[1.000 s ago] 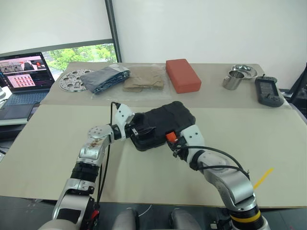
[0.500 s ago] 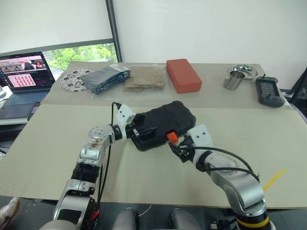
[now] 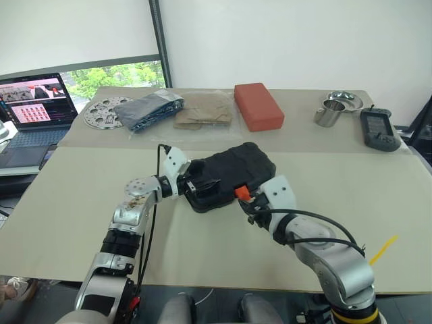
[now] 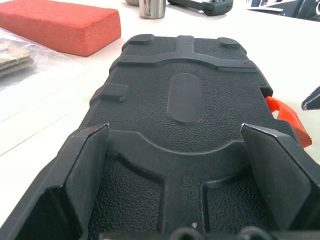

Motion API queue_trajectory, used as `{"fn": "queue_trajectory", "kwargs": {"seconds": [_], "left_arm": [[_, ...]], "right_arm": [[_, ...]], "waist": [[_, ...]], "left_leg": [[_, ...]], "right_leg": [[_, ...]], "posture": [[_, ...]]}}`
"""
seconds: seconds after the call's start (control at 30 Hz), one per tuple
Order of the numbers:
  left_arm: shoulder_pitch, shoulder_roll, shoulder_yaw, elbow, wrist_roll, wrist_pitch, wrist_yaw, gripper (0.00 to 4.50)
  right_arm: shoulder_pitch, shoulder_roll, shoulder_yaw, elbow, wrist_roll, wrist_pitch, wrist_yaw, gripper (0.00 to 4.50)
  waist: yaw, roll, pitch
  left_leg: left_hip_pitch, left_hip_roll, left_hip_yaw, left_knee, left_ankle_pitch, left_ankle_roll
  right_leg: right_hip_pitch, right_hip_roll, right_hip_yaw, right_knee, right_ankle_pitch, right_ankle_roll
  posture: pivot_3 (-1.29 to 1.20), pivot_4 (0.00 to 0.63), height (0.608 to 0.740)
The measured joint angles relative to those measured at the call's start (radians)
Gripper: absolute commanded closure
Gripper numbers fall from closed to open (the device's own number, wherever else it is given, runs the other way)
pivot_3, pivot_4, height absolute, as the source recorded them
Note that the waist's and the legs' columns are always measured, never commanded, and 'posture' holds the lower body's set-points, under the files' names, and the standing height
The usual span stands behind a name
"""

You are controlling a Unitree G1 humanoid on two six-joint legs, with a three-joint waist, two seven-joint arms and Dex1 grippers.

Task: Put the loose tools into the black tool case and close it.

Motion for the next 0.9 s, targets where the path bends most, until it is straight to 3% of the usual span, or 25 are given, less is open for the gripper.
{"fn": "queue_trajectory", "kwargs": {"seconds": [0.9], "left_arm": [[0.016, 0.002, 0.003, -0.021, -0.001, 0.005, 0.018, 0.00]], "right_arm": [[-0.040, 0.029, 0.037, 0.138, -0.038, -0.072, 0.001, 2.70]], "waist": [[-0.007, 0.000, 0.000]], "left_leg": [[0.000, 0.000, -0.001, -0.001, 0.000, 0.000]], "right_leg": [[0.001, 0.000, 0.000, -0.004, 0.000, 0.000]], "posture": [[0.00, 0.150, 0.740]]}}
